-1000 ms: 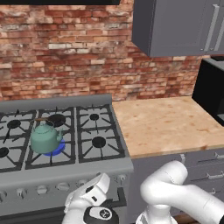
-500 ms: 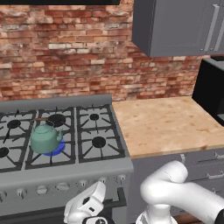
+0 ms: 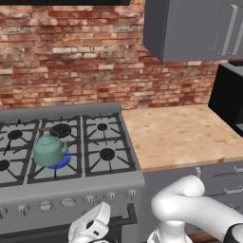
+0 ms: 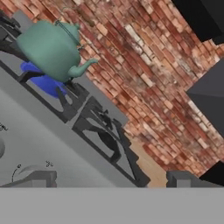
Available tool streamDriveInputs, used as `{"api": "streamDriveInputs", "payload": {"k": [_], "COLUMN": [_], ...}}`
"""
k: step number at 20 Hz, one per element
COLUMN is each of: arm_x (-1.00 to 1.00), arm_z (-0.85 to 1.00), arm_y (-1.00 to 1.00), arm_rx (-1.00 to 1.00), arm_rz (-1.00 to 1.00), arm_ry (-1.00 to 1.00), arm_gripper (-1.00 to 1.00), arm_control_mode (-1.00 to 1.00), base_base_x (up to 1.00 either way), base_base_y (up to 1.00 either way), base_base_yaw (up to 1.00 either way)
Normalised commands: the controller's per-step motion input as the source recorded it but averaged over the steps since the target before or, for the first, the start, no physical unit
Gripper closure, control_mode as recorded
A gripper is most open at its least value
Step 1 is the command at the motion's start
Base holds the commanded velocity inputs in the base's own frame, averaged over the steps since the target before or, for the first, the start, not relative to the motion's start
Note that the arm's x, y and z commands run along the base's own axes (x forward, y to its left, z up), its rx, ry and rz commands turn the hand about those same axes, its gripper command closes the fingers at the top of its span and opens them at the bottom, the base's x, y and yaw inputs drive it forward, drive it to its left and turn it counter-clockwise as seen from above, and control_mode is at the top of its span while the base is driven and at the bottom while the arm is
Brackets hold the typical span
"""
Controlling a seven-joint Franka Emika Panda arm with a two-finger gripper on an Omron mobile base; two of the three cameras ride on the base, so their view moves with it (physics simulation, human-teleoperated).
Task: The kettle is done boiling. Turn off the stove, then wait for 300 timesteps before moving the kettle to the dining table.
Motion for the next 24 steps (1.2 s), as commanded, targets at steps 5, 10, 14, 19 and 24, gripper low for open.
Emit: {"api": "streamDriveInputs", "payload": {"k": [5, 10, 14, 19, 24], "arm_x": [0.1, 0.09, 0.11, 0.09, -0.04], "arm_z": [-0.13, -0.12, -0.11, -0.09, -0.24], "arm_y": [0.08, 0.0, 0.0, 0.03, 0.36], "arm_rx": [0.0, 0.0, 0.0, 0.0, -0.03], "arm_rz": [0.0, 0.0, 0.0, 0.0, 0.0], "arm_ry": [0.0, 0.0, 0.0, 0.0, -0.02], "arm_gripper": [-1.0, -1.0, -1.0, -1.0, -1.0], "arm_control_mode": [-1.0, -1.0, -1.0, -1.0, -1.0], "base_base_x": [0.0, 0.0, 0.0, 0.0, 0.0], "base_base_y": [0.0, 0.0, 0.0, 0.0, 0.0], "base_base_yaw": [0.0, 0.0, 0.0, 0.0, 0.0]}}
